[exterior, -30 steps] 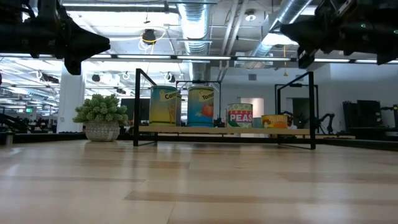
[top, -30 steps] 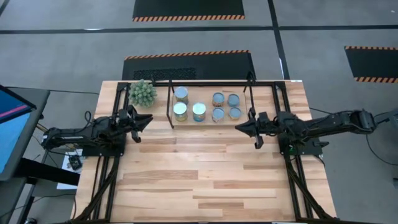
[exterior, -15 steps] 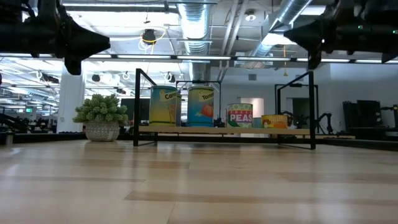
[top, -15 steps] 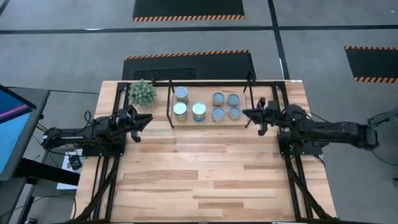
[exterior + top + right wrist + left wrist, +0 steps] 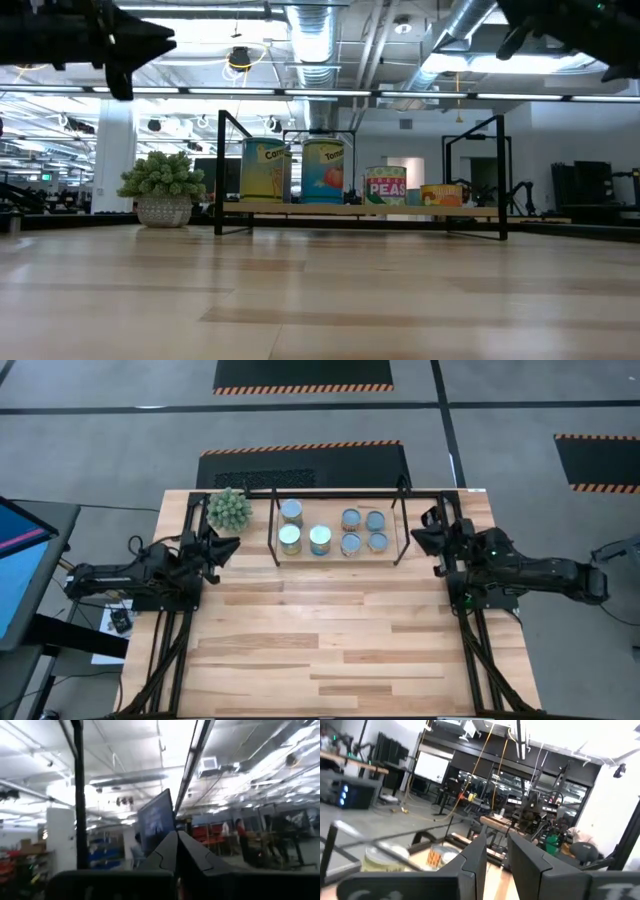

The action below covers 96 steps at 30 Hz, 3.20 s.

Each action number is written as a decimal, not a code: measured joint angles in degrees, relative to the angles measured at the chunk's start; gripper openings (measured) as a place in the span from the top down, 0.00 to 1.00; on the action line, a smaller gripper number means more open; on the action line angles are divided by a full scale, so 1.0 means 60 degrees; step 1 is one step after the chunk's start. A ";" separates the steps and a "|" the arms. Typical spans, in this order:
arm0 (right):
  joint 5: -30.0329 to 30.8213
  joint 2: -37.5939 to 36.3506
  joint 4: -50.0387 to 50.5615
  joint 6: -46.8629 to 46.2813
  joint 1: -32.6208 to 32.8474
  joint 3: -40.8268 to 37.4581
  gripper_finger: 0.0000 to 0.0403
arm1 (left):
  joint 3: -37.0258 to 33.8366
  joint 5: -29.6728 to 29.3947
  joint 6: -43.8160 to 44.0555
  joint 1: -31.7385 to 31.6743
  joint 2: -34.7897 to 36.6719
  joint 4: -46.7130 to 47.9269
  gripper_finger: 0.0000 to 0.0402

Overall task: Pick and place cans onto a shelf
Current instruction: Adjust the shelf

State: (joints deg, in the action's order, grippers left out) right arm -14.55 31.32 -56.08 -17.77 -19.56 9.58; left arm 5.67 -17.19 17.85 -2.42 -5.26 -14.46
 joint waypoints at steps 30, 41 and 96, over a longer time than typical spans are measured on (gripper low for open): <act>-0.0590 -0.0628 1.4323 -0.0268 -0.0424 0.4355 0.92 | 0.1680 0.3579 -0.0702 -0.1048 -0.5169 -0.1664 0.83; -0.0591 -0.0628 1.4572 -0.0509 -0.0424 0.4492 0.92 | 0.1680 0.3490 -0.0920 -0.1133 -0.5173 -0.1588 0.83; 0.0762 -0.0599 1.4858 -0.0522 -0.0446 0.4488 0.93 | 0.5374 0.1822 -0.0363 -0.3501 -0.8664 0.5718 0.83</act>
State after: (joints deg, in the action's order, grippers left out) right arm -9.98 27.73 33.07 -20.90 -22.24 36.51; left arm 37.92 -6.26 15.67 -23.42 -57.24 19.85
